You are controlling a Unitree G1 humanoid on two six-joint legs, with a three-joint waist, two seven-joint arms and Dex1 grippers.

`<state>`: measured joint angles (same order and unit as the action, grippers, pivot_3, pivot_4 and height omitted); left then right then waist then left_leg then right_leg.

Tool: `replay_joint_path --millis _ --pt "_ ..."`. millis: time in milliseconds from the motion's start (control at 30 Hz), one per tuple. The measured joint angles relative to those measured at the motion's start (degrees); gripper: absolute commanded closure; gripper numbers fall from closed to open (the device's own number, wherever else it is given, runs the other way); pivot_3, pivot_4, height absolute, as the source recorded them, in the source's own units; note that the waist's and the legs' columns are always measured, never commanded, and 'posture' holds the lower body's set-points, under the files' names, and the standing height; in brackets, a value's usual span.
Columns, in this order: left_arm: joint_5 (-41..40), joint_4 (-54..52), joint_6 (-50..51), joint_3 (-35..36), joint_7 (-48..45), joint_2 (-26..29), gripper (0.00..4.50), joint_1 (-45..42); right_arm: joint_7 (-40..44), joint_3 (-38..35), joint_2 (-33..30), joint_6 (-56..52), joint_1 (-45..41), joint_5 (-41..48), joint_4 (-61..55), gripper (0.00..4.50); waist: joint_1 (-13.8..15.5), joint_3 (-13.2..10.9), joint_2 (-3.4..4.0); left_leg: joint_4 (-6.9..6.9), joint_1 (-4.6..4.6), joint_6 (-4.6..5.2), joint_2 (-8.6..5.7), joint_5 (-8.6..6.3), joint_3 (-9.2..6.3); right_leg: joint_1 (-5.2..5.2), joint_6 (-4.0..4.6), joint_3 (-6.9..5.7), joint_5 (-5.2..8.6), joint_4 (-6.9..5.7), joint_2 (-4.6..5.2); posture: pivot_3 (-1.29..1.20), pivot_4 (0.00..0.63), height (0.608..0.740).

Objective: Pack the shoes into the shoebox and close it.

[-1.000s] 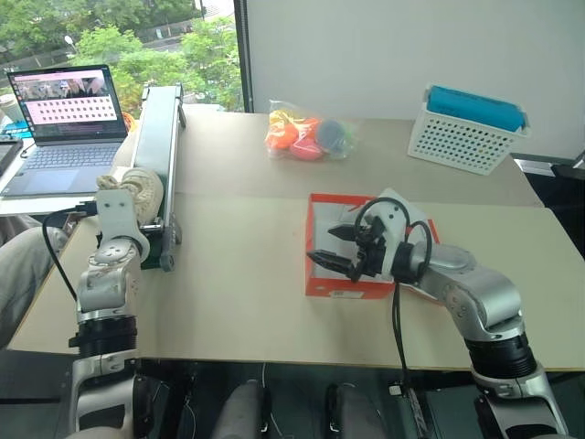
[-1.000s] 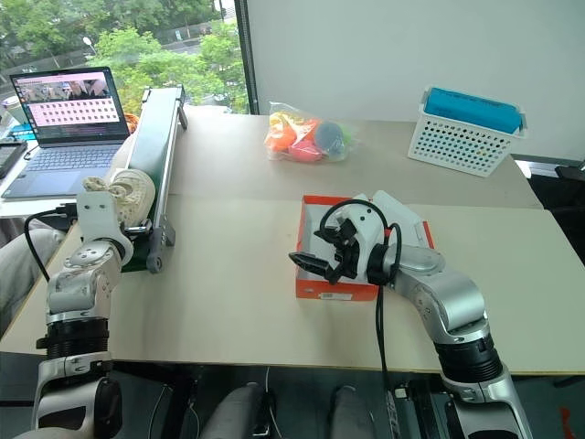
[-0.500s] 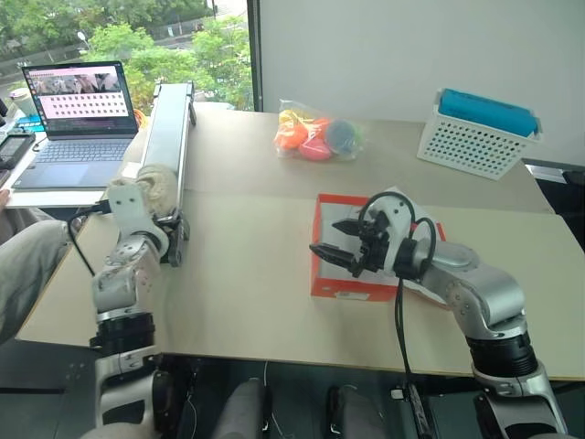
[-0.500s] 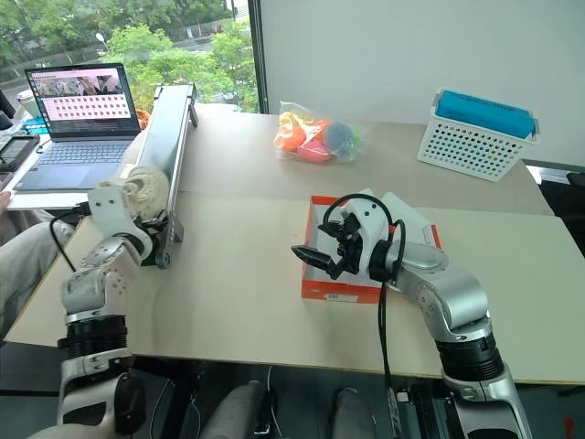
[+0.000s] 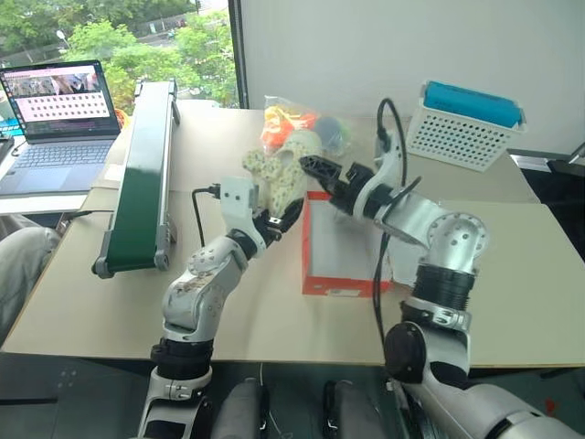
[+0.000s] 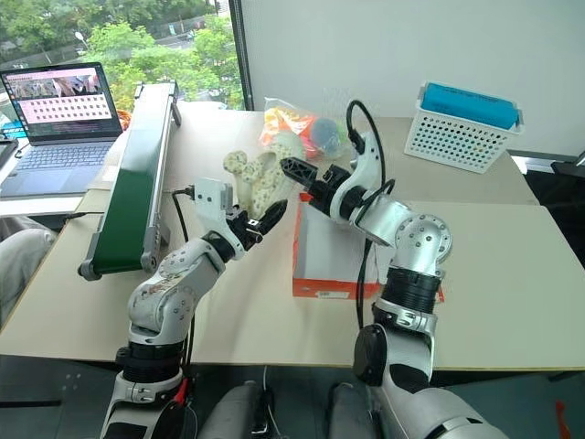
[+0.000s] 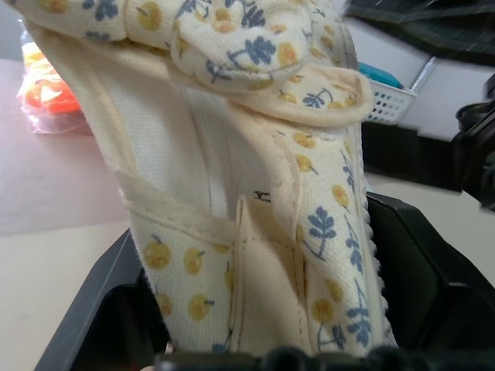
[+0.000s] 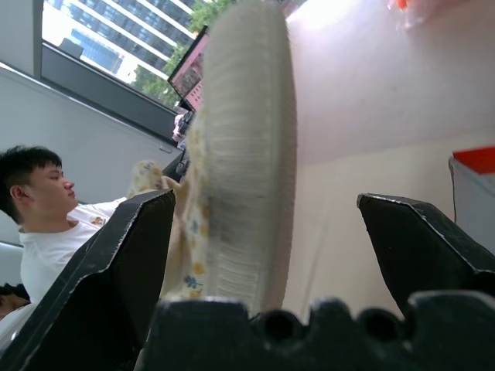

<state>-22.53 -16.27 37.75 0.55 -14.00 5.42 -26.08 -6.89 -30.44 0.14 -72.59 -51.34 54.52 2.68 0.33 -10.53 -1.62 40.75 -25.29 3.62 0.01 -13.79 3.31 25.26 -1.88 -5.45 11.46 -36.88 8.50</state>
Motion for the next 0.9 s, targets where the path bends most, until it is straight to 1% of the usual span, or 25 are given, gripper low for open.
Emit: replay_joint_path --millis 167,300,333,433,467,500,600,633,867,900 --pt "0.0 0.04 -0.01 0.01 0.01 -0.06 1.1 -0.19 -4.6 -1.25 0.33 -0.47 -0.25 2.74 -0.2 0.0 -0.24 -0.01 0.02 0.0 0.0 0.02 -0.01 -0.01 0.0 0.0 -0.01 0.0 0.0 0.0 -0.02 0.0 0.15 0.708" --pt "0.03 0.78 -0.02 0.05 0.0 0.08 1.17 -0.69 -6.96 -1.24 1.02 -0.5 0.21 4.1 -1.74 0.95 -0.52 -0.02 0.03 -0.01 0.0 0.02 -0.01 -0.01 -0.01 0.0 -0.01 0.0 0.01 0.0 -0.03 0.0 0.15 0.708" --pt "0.05 1.03 -0.02 0.04 0.0 0.11 1.17 -0.69 -7.27 -1.19 1.27 -0.5 0.5 4.45 -2.31 1.37 -0.57 -0.02 0.03 -0.01 0.01 0.02 0.0 0.0 -0.01 0.0 -0.01 0.0 0.01 0.0 -0.04 0.0 0.15 0.708" --pt "0.06 1.62 -0.02 -0.15 -0.05 0.14 1.17 -0.68 -8.32 -0.64 1.56 -0.48 0.75 5.37 -3.19 2.44 -0.74 -0.02 0.04 -0.01 0.01 0.02 -0.01 0.0 -0.01 0.0 -0.01 0.01 0.01 0.0 -0.04 0.0 0.15 0.708" --pt "0.06 1.69 -0.02 -0.21 -0.05 0.14 1.17 -0.68 -8.4 -0.45 1.57 -0.45 0.75 5.46 -3.35 2.68 -0.81 -0.02 0.04 -0.01 0.0 0.02 0.0 0.0 -0.01 0.0 -0.01 0.01 0.01 0.0 -0.04 0.0 0.15 0.708" --pt "0.07 1.79 -0.02 -0.31 -0.06 0.15 1.17 -0.68 -8.6 -0.19 1.6 -0.37 0.76 5.92 -3.43 3.19 -0.87 -0.02 0.04 -0.01 0.01 0.03 0.0 -0.01 -0.01 0.0 -0.01 0.0 0.01 0.0 -0.04 0.0 0.15 0.708" --pt "0.07 1.81 -0.02 -0.5 -0.15 0.23 1.17 -0.68 -9.17 -0.02 1.6 -0.17 1.01 6.57 -3.43 4.0 -0.93 -0.02 0.04 -0.01 0.0 0.03 0.0 0.0 -0.02 0.0 -0.01 0.01 0.01 0.0 -0.04 0.0 0.15 0.708" --pt "0.08 1.81 -0.01 -0.59 -0.15 0.26 1.17 -0.68 -9.43 0.02 1.59 -0.12 1.13 6.69 -3.43 4.13 -0.94 -0.02 0.04 -0.01 0.0 0.02 0.0 0.0 -0.02 0.0 -0.01 0.01 0.01 0.01 -0.04 0.0 0.15 0.708" --pt "0.19 1.81 0.83 -1.54 -0.29 1.46 1.17 -0.7 -10.62 0.46 1.5 0.29 2.08 7.85 -3.42 4.13 -1.0 -0.03 0.04 -0.01 0.0 0.03 0.0 0.0 -0.02 0.0 -0.01 0.01 0.01 0.01 -0.05 0.0 0.15 0.708" --pt "0.36 1.81 1.02 -1.79 -0.34 1.78 0.84 -0.74 -10.93 0.46 1.61 0.49 2.29 8.18 -3.38 4.14 -1.0 -0.03 0.04 -0.01 0.01 0.03 0.0 0.0 -0.02 0.0 -0.01 0.01 0.01 0.01 -0.05 0.0 0.15 0.708"
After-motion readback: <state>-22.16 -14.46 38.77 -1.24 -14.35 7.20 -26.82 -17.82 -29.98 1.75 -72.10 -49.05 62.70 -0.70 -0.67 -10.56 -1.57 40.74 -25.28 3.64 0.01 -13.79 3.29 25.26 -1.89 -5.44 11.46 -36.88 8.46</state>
